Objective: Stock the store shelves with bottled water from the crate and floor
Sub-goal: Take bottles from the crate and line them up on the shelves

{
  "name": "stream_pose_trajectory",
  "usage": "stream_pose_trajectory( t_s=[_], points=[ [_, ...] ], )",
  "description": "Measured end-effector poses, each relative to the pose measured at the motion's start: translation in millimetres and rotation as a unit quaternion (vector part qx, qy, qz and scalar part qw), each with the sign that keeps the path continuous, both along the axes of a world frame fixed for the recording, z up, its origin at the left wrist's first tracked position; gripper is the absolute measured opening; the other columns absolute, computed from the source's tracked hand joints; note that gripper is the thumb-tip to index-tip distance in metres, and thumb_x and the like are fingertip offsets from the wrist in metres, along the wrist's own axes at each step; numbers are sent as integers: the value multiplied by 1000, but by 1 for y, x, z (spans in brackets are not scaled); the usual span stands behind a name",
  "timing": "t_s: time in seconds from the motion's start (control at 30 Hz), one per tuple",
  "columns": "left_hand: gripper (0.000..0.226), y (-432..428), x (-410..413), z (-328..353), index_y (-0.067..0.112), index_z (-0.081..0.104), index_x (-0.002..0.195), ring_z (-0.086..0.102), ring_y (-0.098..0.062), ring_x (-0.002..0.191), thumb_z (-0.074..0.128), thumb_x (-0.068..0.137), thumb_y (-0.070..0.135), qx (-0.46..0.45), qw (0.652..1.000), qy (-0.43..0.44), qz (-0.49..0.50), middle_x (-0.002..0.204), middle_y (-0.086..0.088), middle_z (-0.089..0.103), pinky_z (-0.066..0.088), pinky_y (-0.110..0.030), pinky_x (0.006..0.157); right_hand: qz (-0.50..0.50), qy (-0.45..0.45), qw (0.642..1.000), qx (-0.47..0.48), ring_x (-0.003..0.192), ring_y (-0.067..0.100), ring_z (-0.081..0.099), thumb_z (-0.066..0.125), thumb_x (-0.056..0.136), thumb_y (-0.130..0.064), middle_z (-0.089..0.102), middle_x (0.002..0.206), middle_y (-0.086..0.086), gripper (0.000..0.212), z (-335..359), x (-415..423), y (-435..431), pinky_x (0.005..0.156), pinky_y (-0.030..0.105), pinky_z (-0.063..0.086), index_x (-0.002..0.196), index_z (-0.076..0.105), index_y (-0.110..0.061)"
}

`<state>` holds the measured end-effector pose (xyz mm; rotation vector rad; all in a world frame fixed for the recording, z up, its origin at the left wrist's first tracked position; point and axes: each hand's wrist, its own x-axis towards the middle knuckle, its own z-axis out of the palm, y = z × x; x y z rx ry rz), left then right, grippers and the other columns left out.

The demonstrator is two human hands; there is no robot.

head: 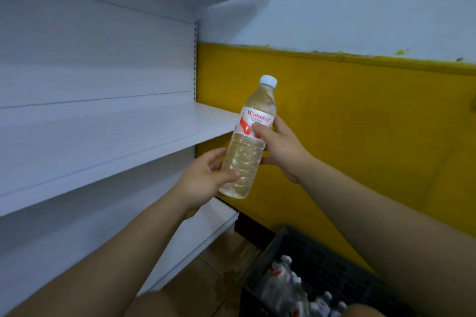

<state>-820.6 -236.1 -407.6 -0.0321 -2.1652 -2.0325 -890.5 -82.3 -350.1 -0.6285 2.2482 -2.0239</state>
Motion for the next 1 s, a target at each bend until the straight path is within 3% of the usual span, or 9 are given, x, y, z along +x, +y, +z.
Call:
stream_pose_trajectory(
  t_s=[0.2, 0.27, 0.37, 0.5, 0.73, 0.83, 1.0],
  points=[
    [54, -25, 43, 11, 23, 51, 131, 68, -19, 101, 70, 83, 6, 23, 996, 37, 79, 116, -1, 67, 57, -39, 83, 71, 54, 996, 8, 100, 19, 68, 62, 94, -31, 68, 114, 1, 37, 19, 24, -45, 83, 39, 58, 129, 54, -23],
    [58, -36, 60, 12, 24, 50, 134, 68, -20, 102, 72, 82, 8, 20, 992, 37, 115, 117, -1, 67, 57, -41, 86, 109, 63, 992, 13, 102, 19, 67, 62, 94, -31, 67, 116, 1, 36, 23, 34, -61, 85, 39, 57, 128, 54, -23],
    [65, -53, 90, 18, 23, 49, 136, 67, -24, 102, 77, 78, 13, 12, 984, 34, 176, 115, -5, 68, 55, -48, 88, 168, 81, 982, 17, 98, 12, 65, 60, 95, -32, 66, 116, -2, 33, 30, 51, -89, 75, 25, 55, 126, 53, -25],
    [55, -75, 137, 25, 26, 51, 131, 67, -24, 100, 71, 83, 7, 3, 959, 40, 280, 112, -6, 67, 57, -45, 84, 263, 86, 961, 17, 81, 2, 66, 58, 95, -33, 66, 102, -9, 22, 37, 81, -128, 60, 18, 53, 117, 54, -30],
    [55, -103, 224, 28, 23, 53, 129, 69, -26, 97, 74, 80, 10, 5, 902, 48, 428, 113, -7, 69, 57, -45, 81, 443, 59, 894, 36, 101, 18, 63, 62, 92, -34, 63, 114, 0, 31, 47, 142, -190, 88, 43, 55, 122, 53, -36],
    [54, -110, 258, 24, 23, 52, 130, 69, -27, 98, 73, 82, 9, 7, 878, 43, 476, 114, -9, 67, 57, -46, 81, 508, 56, 858, 57, 98, 18, 62, 64, 92, -31, 63, 111, -2, 44, 45, 169, -213, 82, 41, 56, 131, 45, -37],
    [57, -120, 308, 22, 26, 51, 128, 69, -27, 97, 75, 78, 12, -1, 849, 29, 527, 112, -8, 69, 55, -50, 85, 588, 35, 806, 62, 96, 16, 64, 64, 93, -31, 64, 109, -5, 44, 39, 209, -247, 68, 35, 57, 128, 41, -43]
  ],
)
